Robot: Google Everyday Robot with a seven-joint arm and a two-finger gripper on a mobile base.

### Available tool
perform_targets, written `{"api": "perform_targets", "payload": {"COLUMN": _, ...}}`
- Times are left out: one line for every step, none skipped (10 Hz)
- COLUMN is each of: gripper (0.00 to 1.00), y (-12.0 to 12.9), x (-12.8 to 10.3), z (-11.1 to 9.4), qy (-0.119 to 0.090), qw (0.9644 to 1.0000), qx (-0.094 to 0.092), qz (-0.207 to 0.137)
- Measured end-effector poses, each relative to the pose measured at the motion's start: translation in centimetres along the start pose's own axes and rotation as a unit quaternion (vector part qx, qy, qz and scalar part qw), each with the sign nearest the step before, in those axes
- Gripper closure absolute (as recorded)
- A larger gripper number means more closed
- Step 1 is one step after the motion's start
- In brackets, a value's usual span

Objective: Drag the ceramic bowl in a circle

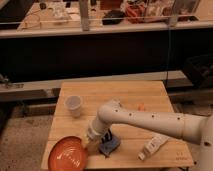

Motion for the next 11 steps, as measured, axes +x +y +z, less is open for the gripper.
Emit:
{"api": "perform_targets", "payload": {"gripper": 0.98, "y": 1.8, "x": -0.8, "z": -1.1, "qy": 0.011, "qw": 0.9995, "qx": -0.017, "qz": 0.023}}
{"api": "perform_targets", "payload": {"gripper": 0.98, "y": 3.3, "x": -1.1, "z": -2.1, "qy": 0.025, "qw": 0.9983, "qx": -0.030, "qz": 0.043}}
{"api": "perform_targets", "payload": {"gripper": 0.98, "y": 4.3, "x": -0.9, "z": -2.7, "qy": 0.034, "qw": 0.9970, "qx": -0.041, "qz": 0.056}}
{"api": "perform_targets", "payload": {"gripper": 0.98, "y": 5.2, "x": -0.2, "z": -3.1, "qy": 0.042, "qw": 0.9956, "qx": -0.050, "qz": 0.067}}
{"api": "perform_targets", "payload": {"gripper": 0.98, "y": 6.4, "x": 1.6, "z": -3.5, "qy": 0.057, "qw": 0.9934, "qx": -0.057, "qz": 0.081}}
{"api": "perform_targets", "payload": {"gripper": 0.98, "y": 7.0, "x": 2.8, "z": -3.9, "qy": 0.067, "qw": 0.9919, "qx": -0.060, "qz": 0.090}}
{"api": "perform_targets", "payload": {"gripper": 0.98, "y": 7.6, "x": 4.1, "z": -4.3, "qy": 0.080, "qw": 0.9900, "qx": -0.059, "qz": 0.100}}
{"api": "perform_targets", "payload": {"gripper": 0.98, "y": 8.2, "x": 5.7, "z": -4.8, "qy": 0.098, "qw": 0.9872, "qx": -0.057, "qz": 0.113}}
{"api": "perform_targets", "payload": {"gripper": 0.98, "y": 8.5, "x": 6.6, "z": -5.1, "qy": 0.107, "qw": 0.9856, "qx": -0.055, "qz": 0.119}}
{"api": "perform_targets", "payload": {"gripper": 0.98, "y": 8.3, "x": 7.3, "z": -5.0, "qy": 0.111, "qw": 0.9853, "qx": -0.053, "qz": 0.118}}
{"api": "perform_targets", "payload": {"gripper": 0.98, "y": 7.8, "x": 8.2, "z": -4.6, "qy": 0.112, "qw": 0.9858, "qx": -0.048, "qz": 0.115}}
